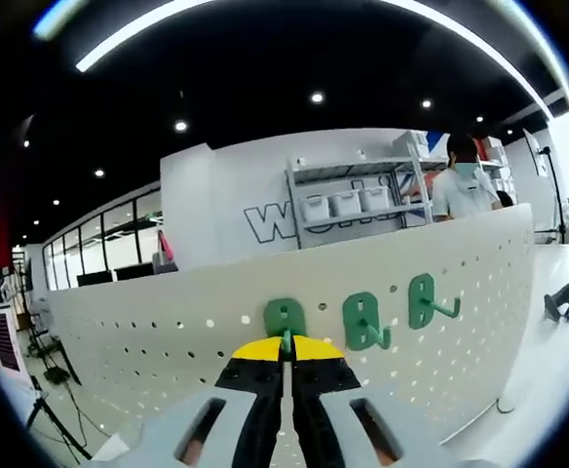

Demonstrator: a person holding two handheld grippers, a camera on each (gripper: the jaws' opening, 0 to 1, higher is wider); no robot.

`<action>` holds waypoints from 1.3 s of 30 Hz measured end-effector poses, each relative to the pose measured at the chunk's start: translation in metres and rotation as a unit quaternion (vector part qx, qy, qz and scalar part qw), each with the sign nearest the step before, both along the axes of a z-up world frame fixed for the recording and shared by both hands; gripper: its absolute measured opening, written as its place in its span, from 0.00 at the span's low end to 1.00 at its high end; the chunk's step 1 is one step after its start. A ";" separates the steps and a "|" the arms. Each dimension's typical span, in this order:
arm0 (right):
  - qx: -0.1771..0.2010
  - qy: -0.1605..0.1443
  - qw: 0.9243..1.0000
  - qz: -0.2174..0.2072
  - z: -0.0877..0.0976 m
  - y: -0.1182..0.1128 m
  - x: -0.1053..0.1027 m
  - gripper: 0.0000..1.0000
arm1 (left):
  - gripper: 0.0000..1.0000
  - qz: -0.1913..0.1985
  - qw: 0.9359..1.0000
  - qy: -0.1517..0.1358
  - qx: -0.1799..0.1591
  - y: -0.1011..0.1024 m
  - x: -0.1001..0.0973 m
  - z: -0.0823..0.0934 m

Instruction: Insert the hook assembly into the mounting plate slot until the hook locks in place.

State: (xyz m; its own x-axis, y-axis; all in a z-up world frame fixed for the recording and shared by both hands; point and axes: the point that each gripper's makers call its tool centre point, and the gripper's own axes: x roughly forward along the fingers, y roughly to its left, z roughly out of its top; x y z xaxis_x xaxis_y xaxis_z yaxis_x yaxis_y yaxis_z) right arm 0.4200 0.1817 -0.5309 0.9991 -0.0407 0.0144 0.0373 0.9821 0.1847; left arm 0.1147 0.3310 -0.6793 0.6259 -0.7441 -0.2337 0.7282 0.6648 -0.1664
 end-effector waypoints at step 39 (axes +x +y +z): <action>-0.108 0.020 0.992 0.054 -0.009 0.004 -0.016 0.09 | 0.56 -0.007 1.000 -0.001 -0.001 -0.010 -0.001 0.003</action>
